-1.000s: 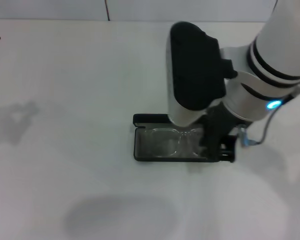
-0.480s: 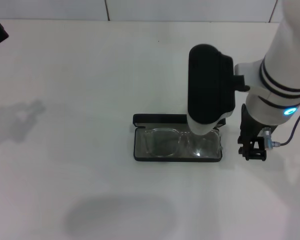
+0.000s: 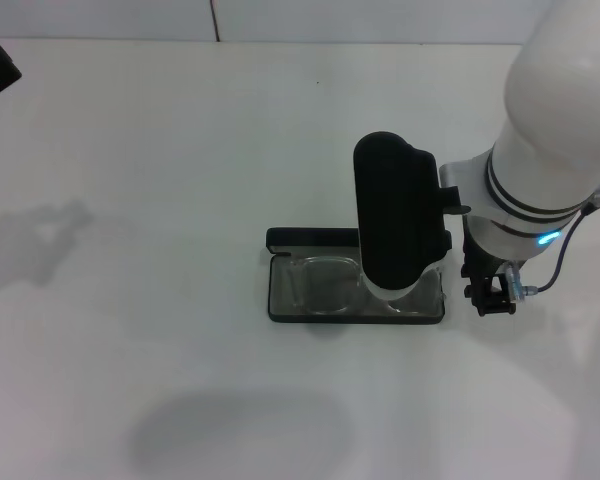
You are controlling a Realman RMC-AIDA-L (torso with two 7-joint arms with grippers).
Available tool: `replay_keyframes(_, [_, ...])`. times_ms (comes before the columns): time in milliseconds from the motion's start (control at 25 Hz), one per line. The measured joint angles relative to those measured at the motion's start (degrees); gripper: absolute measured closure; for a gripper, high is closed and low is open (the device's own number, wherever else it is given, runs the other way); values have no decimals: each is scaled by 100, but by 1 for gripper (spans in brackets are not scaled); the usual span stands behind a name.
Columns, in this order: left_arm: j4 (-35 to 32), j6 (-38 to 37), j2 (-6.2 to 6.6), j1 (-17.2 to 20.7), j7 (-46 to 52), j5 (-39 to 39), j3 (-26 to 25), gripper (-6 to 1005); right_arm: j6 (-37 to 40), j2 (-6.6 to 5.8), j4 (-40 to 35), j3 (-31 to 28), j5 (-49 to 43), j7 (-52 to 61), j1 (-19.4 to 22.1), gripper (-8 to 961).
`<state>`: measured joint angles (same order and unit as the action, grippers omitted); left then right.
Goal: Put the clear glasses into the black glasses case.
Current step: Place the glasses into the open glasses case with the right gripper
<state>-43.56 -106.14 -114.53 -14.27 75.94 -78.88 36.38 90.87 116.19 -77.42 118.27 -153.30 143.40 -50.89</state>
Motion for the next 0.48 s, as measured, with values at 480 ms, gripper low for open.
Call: replay_keyframes(480, [-1,22,-2,-5,-28,11,0,841,-433,0,154,367,-16,-149,25,808])
